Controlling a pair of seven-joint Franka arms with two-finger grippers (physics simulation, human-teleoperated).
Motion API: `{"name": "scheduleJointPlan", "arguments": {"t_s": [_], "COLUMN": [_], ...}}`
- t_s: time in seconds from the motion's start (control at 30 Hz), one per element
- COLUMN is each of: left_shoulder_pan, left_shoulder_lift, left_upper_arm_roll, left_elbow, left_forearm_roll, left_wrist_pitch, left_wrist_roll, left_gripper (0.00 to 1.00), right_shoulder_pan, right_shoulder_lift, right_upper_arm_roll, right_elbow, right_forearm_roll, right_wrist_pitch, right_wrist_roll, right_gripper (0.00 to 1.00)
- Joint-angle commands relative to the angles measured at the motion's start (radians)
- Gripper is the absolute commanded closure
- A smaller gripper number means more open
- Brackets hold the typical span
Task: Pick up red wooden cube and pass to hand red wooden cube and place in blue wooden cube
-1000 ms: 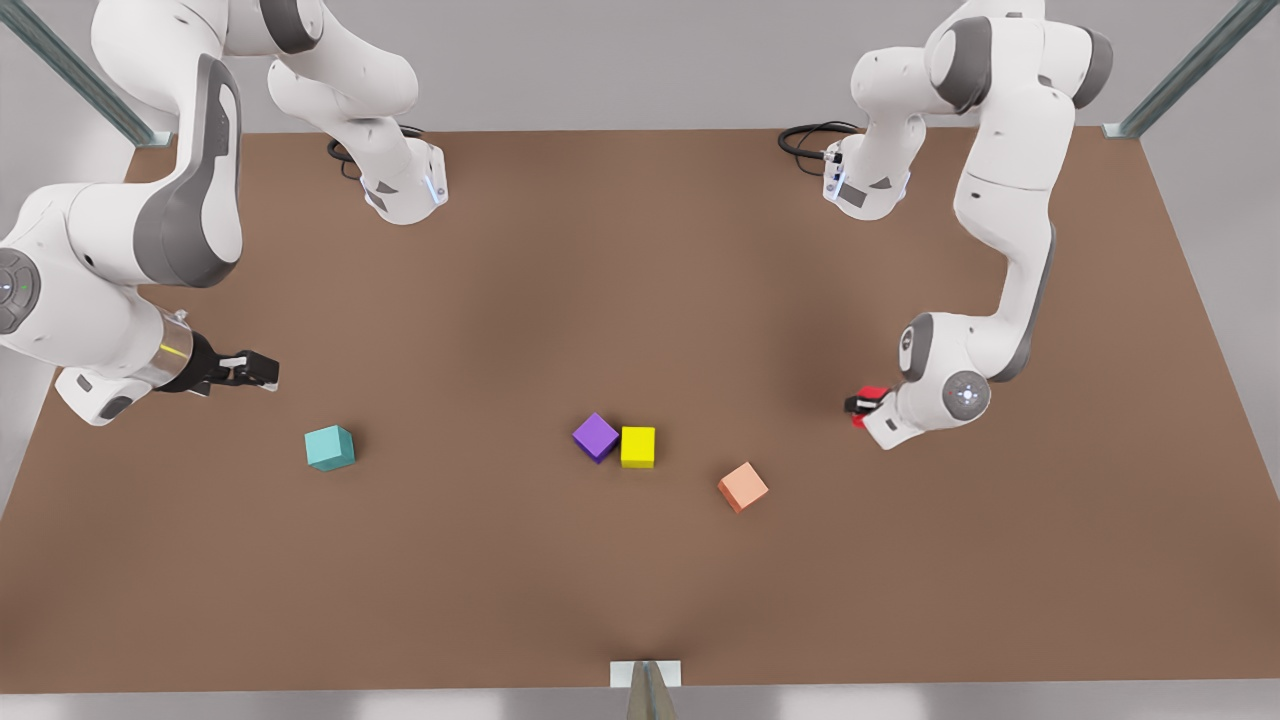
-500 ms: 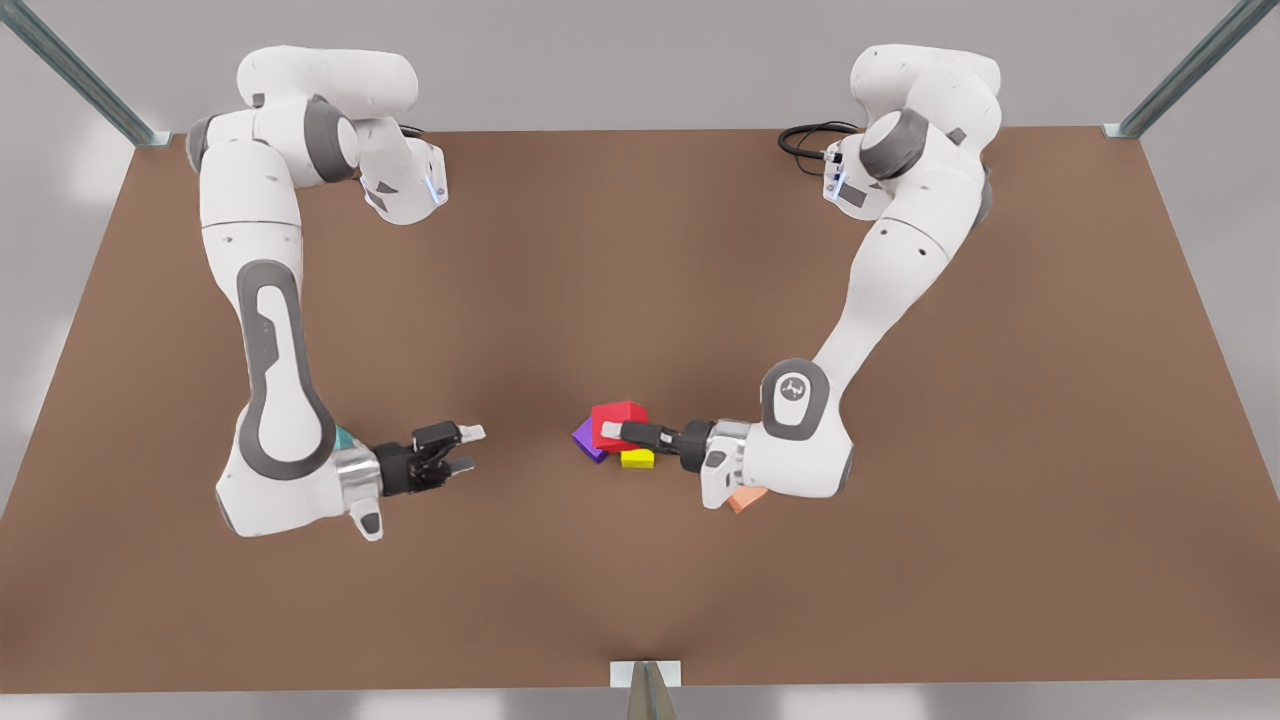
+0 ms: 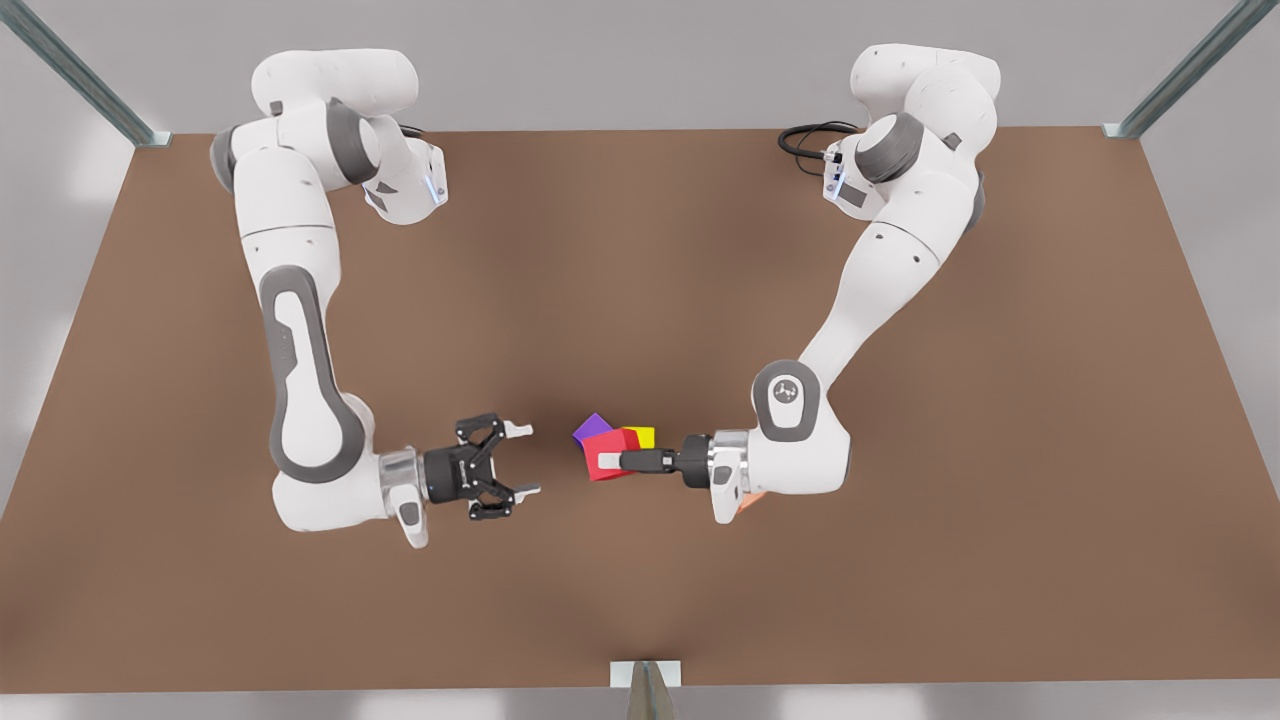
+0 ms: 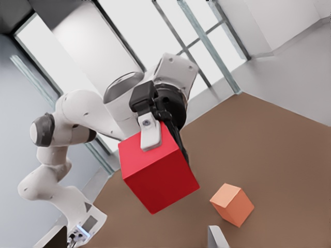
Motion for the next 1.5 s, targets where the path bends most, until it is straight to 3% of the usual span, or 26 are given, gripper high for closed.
{"name": "scheduleJointPlan", "arguments": {"t_s": [0.0, 0.13, 0.2, 1.47], "left_shoulder_pan": [0.000, 0.000, 0.003, 0.009], "left_shoulder_lift": [-0.002, -0.002, -0.002, 0.000], "left_upper_arm_roll": [-0.001, -0.001, -0.001, -0.001], "left_elbow": [-0.001, -0.001, -0.024, -0.024], "left_forearm_roll": [-0.030, -0.050, -0.169, -0.170], "left_wrist_pitch": [0.007, 0.006, 0.006, -0.014], "left_wrist_roll": [0.104, 0.133, 0.240, 0.254], "left_gripper": [0.46, 0.46, 0.46, 0.45], "right_shoulder_pan": [0.009, 0.024, 0.042, 0.105], "right_shoulder_lift": [0.008, 0.028, 0.033, 0.054], "right_upper_arm_roll": [0.001, 0.001, 0.004, 0.050], "right_elbow": [0.005, 0.016, 0.016, 0.013], "right_forearm_roll": [0.047, 0.073, 0.111, 0.231], "right_wrist_pitch": [0.086, 0.147, 0.152, 0.149], "right_wrist_roll": [-0.482, -0.428, -0.419, -0.394], "right_gripper": [0.00, 0.00, 0.00, 0.00]}}
